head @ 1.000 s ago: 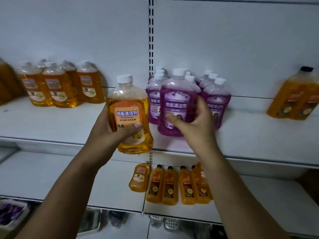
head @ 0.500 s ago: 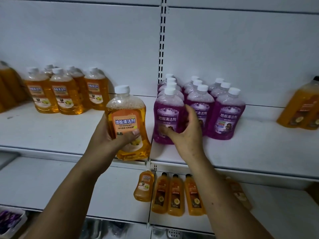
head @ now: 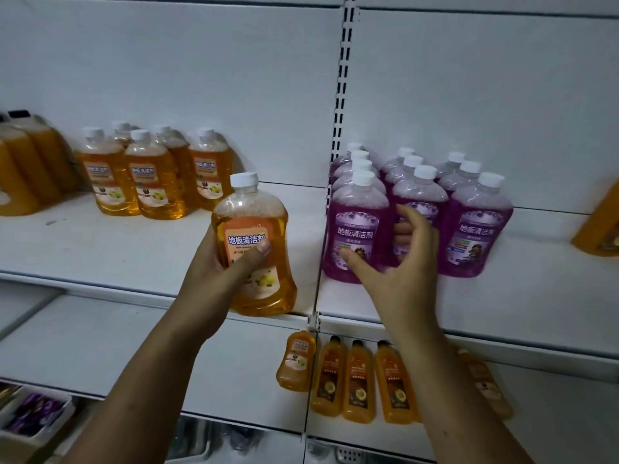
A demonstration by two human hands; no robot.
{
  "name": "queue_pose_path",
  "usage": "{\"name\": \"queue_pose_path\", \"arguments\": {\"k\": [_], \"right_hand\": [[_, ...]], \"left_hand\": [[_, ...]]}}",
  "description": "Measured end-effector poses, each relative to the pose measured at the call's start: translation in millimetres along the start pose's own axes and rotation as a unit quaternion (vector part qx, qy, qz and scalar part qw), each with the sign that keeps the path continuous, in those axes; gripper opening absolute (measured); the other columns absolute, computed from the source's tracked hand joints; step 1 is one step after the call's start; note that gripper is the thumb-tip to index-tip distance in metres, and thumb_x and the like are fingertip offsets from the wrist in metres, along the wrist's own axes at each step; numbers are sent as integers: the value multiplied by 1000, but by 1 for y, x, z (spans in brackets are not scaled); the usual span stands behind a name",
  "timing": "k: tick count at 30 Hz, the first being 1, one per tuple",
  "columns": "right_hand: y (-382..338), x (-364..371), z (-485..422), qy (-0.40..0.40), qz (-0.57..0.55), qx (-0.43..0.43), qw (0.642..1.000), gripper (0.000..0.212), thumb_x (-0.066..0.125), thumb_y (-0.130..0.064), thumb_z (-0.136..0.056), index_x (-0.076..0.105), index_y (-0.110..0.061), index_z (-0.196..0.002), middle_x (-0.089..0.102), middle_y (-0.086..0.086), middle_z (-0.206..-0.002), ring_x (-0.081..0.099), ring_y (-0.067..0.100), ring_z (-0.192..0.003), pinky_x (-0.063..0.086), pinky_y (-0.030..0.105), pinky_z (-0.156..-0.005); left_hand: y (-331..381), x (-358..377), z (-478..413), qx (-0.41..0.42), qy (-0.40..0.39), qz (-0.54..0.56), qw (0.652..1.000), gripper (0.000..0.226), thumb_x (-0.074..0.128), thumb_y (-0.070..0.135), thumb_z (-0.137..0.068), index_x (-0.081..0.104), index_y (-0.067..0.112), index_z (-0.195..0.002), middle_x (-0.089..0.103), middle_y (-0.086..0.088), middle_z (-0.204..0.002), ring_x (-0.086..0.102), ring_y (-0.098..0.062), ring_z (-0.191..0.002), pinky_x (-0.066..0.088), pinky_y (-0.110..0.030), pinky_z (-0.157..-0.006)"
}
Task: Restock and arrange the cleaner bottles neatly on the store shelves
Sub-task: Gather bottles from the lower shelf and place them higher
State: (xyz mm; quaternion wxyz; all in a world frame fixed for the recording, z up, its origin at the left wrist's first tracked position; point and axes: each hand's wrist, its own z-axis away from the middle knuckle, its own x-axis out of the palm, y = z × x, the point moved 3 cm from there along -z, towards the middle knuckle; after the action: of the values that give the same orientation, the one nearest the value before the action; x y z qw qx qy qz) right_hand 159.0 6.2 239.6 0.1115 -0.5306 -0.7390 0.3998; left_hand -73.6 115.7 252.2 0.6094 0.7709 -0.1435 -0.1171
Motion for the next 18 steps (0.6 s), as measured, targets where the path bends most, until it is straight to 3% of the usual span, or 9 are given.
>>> {"name": "queue_pose_path", "arguments": {"k": [3,5,7,9,11,13,18], "right_hand": [[-11,-8,9,10,27,-72,997,67,82,-48,-82,58,-10,-132,53,9,-130,55,21,-121,45,8,-99],[-21,-8,15,-13,31,-118,992,60,74,-52,-88,64,-6,-125,55,12,-124,55,24,-117,41,5,-97],[-32,-1,19,-58,15,-141,988,55,68,-53,-90,65,-9,-123,56,6,-122,54,21,-115,43,9,-97],[-42,11,22,-127,-2,-139,982,50,65,-56,-91,62,-20,-126,53,-6,-123,53,17,-117,50,24,-98],[-50,24,25,-193,1,-131,972,51,59,-62,-91,60,-28,-129,54,-12,-127,52,14,-123,50,32,-101],[-56,37,26,-241,15,-140,960,55,54,-66,-91,58,-31,-133,56,-12,-132,49,11,-126,45,30,-104],[-69,78,29,-334,58,-159,927,57,58,-65,-93,53,-34,-140,53,-13,-141,46,9,-129,42,31,-105]], "left_hand": [[1,-9,4,-3,20,0,1000,79,79,80,-62,51,46,-128,68,14,-127,69,-18,-116,56,-50,-102],[2,-19,8,3,28,-11,1000,89,76,82,-59,48,47,-136,68,14,-130,69,-19,-119,57,-49,-101],[4,-30,12,12,33,-19,999,90,76,80,-62,47,46,-141,69,13,-131,70,-18,-120,59,-48,-99],[9,-43,16,21,42,-34,998,72,75,66,-74,48,47,-139,69,16,-129,70,-13,-119,60,-46,-98],[14,-54,20,39,53,-61,996,75,77,67,-73,49,47,-139,69,19,-127,69,-9,-118,62,-39,-94],[20,-67,23,53,68,-87,992,79,78,66,-73,49,42,-142,69,19,-126,69,-8,-117,63,-36,-91],[37,-97,12,106,84,-112,984,85,83,57,-74,50,25,-146,69,2,-132,68,-22,-122,61,-44,-95]]}}
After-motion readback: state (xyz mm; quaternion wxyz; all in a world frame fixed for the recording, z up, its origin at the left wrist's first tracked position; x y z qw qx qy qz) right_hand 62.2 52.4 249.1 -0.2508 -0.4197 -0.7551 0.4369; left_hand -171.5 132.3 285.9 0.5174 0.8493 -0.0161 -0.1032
